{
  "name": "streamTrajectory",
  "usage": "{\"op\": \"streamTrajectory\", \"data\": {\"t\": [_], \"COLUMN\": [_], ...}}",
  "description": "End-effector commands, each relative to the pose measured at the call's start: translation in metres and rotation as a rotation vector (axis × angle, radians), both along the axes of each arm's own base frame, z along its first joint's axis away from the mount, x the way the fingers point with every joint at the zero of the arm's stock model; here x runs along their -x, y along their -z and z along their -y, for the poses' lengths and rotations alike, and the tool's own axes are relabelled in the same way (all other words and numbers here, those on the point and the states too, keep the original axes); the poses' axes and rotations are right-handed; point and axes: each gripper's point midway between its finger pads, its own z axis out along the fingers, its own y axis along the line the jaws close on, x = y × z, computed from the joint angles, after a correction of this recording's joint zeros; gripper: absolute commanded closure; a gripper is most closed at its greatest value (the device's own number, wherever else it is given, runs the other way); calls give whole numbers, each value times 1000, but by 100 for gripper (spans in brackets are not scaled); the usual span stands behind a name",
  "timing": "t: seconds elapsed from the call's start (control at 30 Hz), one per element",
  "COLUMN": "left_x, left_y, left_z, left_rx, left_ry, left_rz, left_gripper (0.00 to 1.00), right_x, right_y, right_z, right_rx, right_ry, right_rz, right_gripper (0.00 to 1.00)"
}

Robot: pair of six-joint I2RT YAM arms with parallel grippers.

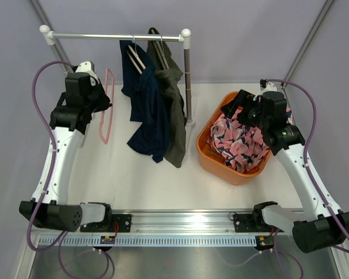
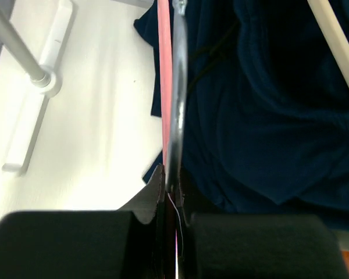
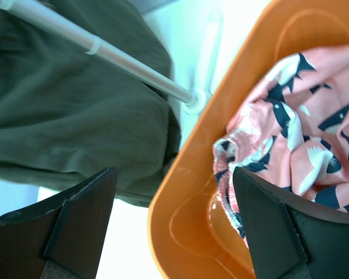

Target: Remove the shorts from the hanger

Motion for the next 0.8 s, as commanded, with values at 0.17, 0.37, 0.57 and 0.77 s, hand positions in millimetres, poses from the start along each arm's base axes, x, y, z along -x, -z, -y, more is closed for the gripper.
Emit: {"op": "streamTrajectory", "data": {"t": [0.17,0.37,0.57,0.77], "left_x": [-46,-66,-79,-80], "left_y": [-59,-78,-98,-106], "left_z": [17,14,6,5], "left_rx": [68,71,72,67], "left_ry": [250,264,251,241], "left_rz": [231,282,346,397], "left_gripper": [100,100,100,100], "right_x": [17,20,24,27], "right_y": [-44,-46,-53,-57], "right_z": [-3,-5,-10,-12], "right_rx": [4,6,-14,-25], "right_ry": [-67,-90,-118,-130], "right_rz": [117,136,164,177], "right_gripper": [9,9,9,9]}}
